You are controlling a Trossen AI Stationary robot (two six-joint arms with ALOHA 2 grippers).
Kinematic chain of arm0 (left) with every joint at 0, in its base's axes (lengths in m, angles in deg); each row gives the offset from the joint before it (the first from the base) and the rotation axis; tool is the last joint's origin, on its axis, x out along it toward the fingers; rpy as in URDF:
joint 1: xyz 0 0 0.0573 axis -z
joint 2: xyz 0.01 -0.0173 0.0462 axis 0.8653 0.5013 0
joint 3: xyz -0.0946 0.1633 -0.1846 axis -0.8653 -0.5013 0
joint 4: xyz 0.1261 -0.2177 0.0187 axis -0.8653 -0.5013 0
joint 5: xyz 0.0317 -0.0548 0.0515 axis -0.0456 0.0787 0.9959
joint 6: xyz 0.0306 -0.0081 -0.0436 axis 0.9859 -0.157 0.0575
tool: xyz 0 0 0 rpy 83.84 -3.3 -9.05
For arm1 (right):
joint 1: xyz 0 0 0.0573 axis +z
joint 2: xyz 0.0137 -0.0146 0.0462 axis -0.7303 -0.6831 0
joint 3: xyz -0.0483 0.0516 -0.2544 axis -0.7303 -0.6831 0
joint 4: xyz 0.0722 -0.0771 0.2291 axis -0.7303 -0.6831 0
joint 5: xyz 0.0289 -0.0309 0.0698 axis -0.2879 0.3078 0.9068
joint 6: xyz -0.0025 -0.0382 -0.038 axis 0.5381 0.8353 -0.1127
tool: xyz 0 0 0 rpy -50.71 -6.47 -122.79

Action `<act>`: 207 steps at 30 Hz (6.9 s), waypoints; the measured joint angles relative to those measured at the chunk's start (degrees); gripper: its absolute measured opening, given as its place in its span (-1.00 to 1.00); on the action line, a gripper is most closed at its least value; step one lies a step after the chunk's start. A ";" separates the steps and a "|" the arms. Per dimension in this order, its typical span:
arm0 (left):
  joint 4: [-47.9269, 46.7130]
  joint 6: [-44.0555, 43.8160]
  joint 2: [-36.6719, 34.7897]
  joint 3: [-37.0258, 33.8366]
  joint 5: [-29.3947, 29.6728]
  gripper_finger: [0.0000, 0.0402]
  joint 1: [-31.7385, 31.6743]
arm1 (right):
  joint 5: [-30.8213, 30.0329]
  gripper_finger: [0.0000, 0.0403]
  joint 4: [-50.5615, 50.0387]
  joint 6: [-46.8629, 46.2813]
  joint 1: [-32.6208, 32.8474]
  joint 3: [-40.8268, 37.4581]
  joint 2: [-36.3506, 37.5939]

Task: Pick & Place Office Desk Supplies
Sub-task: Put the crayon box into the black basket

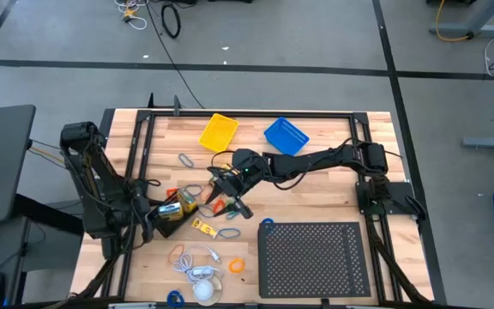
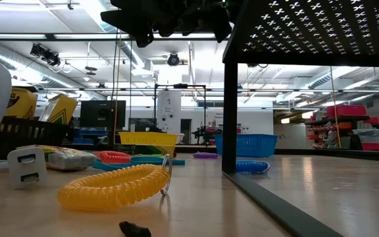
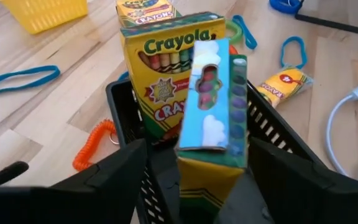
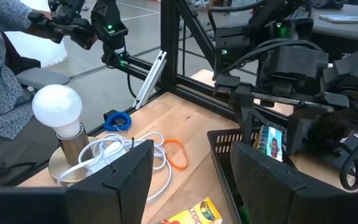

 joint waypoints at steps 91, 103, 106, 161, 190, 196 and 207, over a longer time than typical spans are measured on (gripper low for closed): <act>9.67 20.73 10.04 6.77 -23.85 -1.00 -21.89 | -2.43 -0.14 -0.17 1.93 0.97 0.00 0.02; 4.76 21.17 8.11 7.54 -25.06 -1.00 -24.22 | -4.15 -0.14 -0.20 3.06 1.55 0.00 0.02; 2.60 21.97 7.07 8.77 -23.60 -1.00 -24.22 | -4.15 -0.14 -0.17 3.14 1.55 0.00 0.02; -20.56 28.53 -2.58 23.82 33.18 0.33 -22.18 | -43.07 -0.13 -49.00 24.76 -1.02 24.28 -20.07; -20.47 28.25 -2.56 23.84 33.47 0.32 -22.18 | -44.92 -0.99 -68.17 18.06 -8.01 30.92 -18.95; -20.45 27.75 -2.56 23.84 33.16 0.32 -22.18 | -44.72 -0.99 -68.84 22.69 -7.76 30.90 -21.31; -20.47 27.34 -2.56 23.84 32.98 0.32 -22.23 | -33.43 -1.00 -66.10 27.00 -7.82 31.47 -21.20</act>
